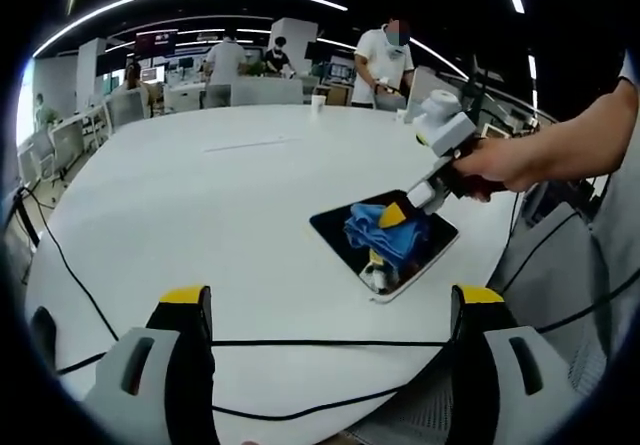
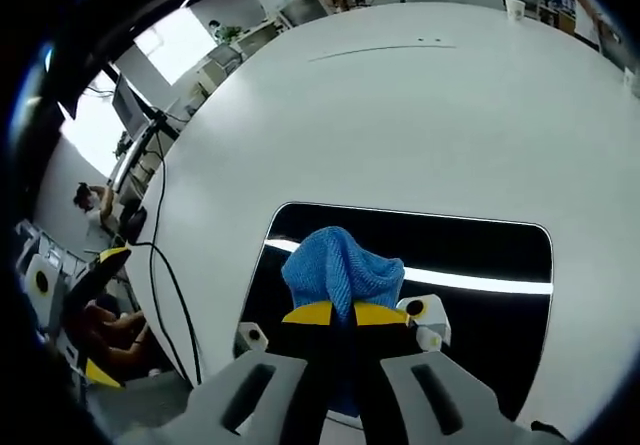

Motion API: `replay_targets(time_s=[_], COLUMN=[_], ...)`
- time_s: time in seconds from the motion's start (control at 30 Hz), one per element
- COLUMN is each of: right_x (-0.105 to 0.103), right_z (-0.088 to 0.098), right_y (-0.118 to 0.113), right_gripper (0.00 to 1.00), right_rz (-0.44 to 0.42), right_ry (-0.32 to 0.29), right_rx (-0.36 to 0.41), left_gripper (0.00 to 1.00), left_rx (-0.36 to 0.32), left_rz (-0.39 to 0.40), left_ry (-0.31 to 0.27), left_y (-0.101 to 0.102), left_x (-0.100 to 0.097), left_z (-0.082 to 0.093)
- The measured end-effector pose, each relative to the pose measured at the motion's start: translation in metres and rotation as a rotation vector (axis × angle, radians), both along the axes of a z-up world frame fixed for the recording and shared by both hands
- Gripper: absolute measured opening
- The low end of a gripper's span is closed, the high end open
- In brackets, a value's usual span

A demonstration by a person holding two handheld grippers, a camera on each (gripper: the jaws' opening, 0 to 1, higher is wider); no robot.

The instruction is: Wipe the mirror surface with the cleaning cloth until all visible marks leave the cleaned area.

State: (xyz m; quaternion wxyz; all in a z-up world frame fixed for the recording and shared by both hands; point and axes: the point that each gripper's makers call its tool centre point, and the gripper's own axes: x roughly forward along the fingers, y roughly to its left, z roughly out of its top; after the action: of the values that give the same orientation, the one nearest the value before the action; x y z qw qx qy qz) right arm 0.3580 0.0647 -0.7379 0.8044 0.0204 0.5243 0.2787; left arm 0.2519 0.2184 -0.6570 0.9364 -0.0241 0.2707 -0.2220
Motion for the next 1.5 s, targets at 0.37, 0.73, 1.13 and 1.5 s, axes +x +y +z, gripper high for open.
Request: replay_targets(time_s=[0.37, 0.73, 1.13, 1.5], right_x=[0.004, 0.006, 0.010, 0.014], right_z=[-0.002, -0.001, -0.001, 0.000], right_y=[-0.020, -0.039, -0.066, -0.091], right_gripper=[0.00, 0.00, 0.00, 0.00], right_rz=[-0.021, -0.030, -0.066, -0.124], right_ry=[0.002, -0.014, -0.022, -0.017], right_rx=[-0.002, -0.013, -0.025, -0.023], left_gripper=[0.99, 0.99, 0.99, 0.99], left_rx=[0.006, 0.018, 0.020, 0.013], left_rz=[-0.001, -0.014, -0.026, -0.031], left_ry=[-0.006, -0.002, -0.013, -0.022], left_y=[-0.002, -0.001, -0.002, -0.001], left_x=[0.002, 0.000, 0.006, 0.010], left_z=[0.002, 0.001, 0.004, 0.008])
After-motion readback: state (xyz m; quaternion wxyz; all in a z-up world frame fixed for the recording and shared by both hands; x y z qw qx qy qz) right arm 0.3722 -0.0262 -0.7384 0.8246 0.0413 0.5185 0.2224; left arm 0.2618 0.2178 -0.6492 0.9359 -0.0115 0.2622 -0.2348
